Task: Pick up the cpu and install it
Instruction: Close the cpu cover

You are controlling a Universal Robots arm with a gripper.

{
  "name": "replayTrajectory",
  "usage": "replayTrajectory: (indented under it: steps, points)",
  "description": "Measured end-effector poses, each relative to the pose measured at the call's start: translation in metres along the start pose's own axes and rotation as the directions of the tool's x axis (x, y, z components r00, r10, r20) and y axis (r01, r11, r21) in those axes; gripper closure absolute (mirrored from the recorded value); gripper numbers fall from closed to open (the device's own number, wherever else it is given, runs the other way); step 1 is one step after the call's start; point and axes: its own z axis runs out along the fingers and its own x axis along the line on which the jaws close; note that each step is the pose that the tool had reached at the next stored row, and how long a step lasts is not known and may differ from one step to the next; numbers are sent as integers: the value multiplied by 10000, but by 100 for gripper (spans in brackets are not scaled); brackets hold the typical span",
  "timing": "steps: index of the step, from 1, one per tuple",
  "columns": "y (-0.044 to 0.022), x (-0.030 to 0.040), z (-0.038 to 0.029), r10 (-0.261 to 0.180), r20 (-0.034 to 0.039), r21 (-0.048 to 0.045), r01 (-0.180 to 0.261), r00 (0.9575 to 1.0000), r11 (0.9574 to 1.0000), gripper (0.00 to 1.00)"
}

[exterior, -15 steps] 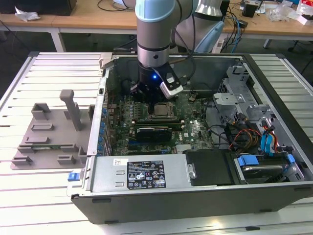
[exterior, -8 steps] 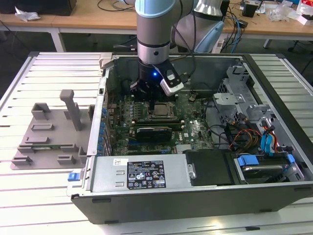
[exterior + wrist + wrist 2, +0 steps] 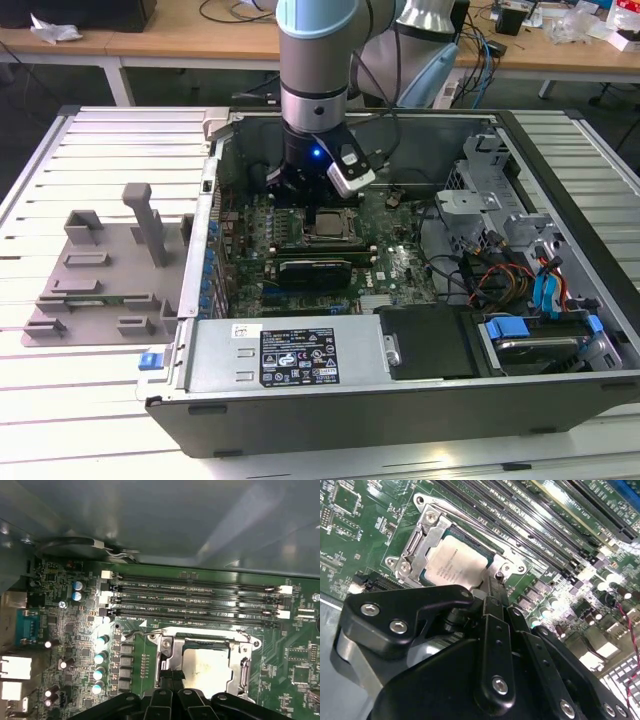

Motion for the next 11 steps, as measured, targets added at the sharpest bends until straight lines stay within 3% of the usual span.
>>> replayTrajectory:
  steps: [4,11]
  points:
    - [0,-1,89,27,-2,2,-27,10000,10000,89]
    - [-5,0,106,34,-1,2,-34,10000,10000,89]
